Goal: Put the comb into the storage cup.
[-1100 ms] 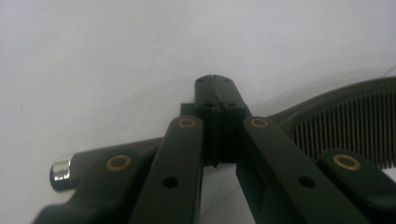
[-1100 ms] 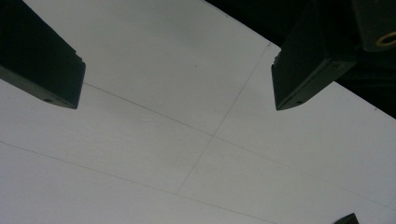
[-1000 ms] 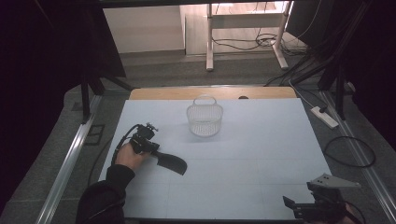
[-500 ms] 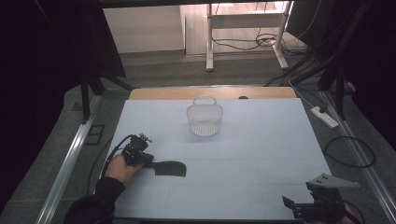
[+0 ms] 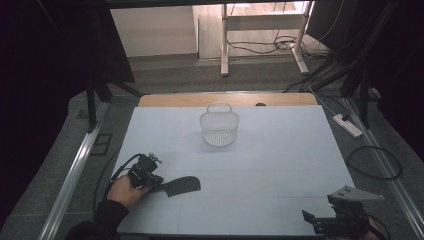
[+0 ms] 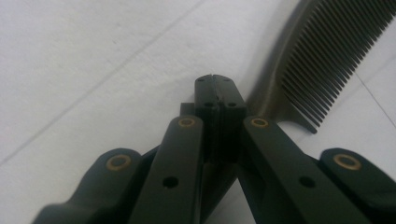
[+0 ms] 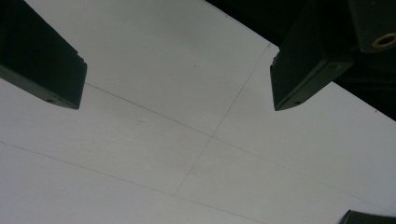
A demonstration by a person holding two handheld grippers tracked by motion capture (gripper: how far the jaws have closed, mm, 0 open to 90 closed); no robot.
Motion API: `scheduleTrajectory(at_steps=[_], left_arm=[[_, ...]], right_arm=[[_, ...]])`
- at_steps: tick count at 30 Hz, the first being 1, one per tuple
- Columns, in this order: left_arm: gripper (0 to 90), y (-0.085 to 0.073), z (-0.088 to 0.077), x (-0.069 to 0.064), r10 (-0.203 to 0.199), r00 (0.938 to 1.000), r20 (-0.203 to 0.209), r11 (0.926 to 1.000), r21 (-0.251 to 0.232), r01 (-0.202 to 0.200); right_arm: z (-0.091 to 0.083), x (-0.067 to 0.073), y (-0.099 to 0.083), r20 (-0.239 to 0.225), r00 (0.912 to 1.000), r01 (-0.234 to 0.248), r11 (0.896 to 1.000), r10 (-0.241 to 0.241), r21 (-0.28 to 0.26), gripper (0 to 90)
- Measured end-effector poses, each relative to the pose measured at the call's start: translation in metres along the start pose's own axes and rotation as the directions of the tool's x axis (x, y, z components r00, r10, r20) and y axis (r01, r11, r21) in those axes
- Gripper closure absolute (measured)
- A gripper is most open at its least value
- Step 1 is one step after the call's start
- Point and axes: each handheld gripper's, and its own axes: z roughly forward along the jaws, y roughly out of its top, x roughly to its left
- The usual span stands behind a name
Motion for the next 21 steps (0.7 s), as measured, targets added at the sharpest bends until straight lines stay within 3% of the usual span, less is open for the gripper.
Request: scheduleTrajectory(at_steps=[6, 9, 16, 21], left_arm=[[89.0, -0.001, -0.004, 0.001, -0.013, 0.9999, 0.000, 0.9995, -0.028, 0.013], [84.1, 0.000, -0.012, 0.000, -0.015, 0.9999, -0.001, 0.9983, -0.056, 0.015], [58.1, -0.005, -0.037, -0.005, -0.009, 0.9999, 0.010, 0.9968, -0.080, 0.009], [39.0, -0.016, -0.056, -0.005, -0.025, 0.9996, -0.013, 0.9936, -0.111, 0.023]], right_arm=[[0.001, 0.001, 0.000, -0.001, 1.0000, 0.005, 1.000, -0.005, 0.002, 4.6], [0.000, 0.001, 0.000, -0.001, 1.0000, 0.003, 1.000, -0.003, 0.000, 4.5], [0.000, 0.001, 0.000, 0.003, 1.0000, 0.005, 1.000, -0.005, 0.001, 4.5], [0.000, 0.002, 0.000, 0.006, 0.9999, 0.011, 1.000, -0.011, 0.002, 4.6]])
